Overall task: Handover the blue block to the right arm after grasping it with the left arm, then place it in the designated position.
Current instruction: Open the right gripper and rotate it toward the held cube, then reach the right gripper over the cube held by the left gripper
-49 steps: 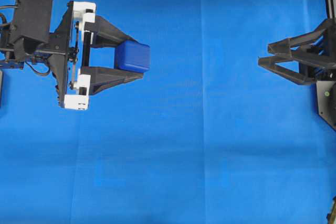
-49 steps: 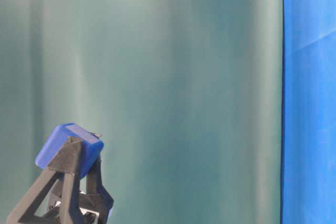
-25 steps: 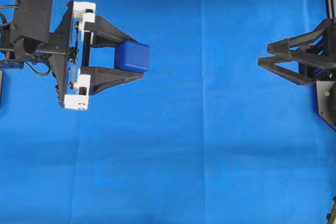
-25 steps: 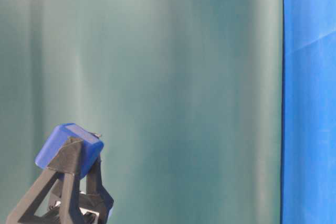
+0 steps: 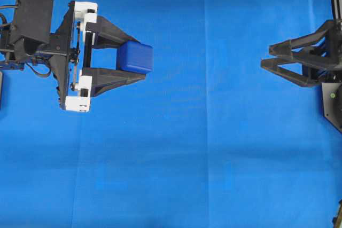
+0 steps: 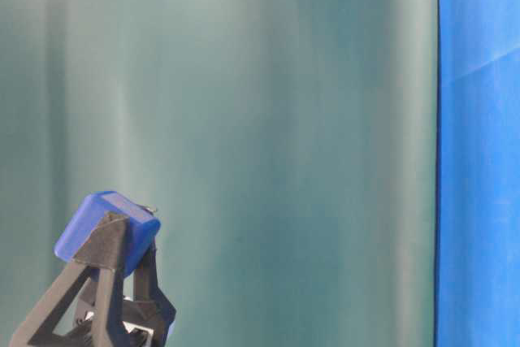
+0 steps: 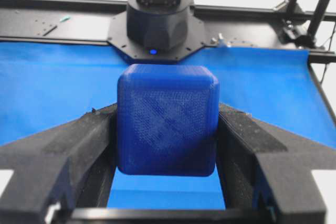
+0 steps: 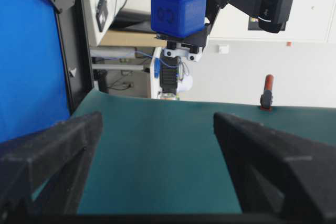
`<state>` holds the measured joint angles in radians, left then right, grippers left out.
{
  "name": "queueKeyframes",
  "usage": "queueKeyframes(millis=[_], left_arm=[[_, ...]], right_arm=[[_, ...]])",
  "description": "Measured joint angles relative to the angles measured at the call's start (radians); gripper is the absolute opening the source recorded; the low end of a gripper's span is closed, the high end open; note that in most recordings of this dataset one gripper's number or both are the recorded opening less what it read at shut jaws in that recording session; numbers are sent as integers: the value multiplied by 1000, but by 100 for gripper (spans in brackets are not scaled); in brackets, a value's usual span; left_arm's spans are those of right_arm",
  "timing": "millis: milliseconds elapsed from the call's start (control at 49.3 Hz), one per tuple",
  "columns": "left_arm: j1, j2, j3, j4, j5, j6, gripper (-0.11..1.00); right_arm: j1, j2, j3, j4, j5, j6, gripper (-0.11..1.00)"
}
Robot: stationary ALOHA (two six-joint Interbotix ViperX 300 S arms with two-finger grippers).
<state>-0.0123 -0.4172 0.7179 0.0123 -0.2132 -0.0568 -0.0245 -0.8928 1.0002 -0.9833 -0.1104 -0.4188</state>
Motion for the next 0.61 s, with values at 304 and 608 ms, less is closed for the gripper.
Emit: queueKeyframes(millis=[304,608], left_arm=[[0,0,0,0,0,0,46],[0,0,0,0,0,-2,46]], right_arm=[[0,72,-34,3,0,2,95],[0,225,-140,3,-2,2,95]])
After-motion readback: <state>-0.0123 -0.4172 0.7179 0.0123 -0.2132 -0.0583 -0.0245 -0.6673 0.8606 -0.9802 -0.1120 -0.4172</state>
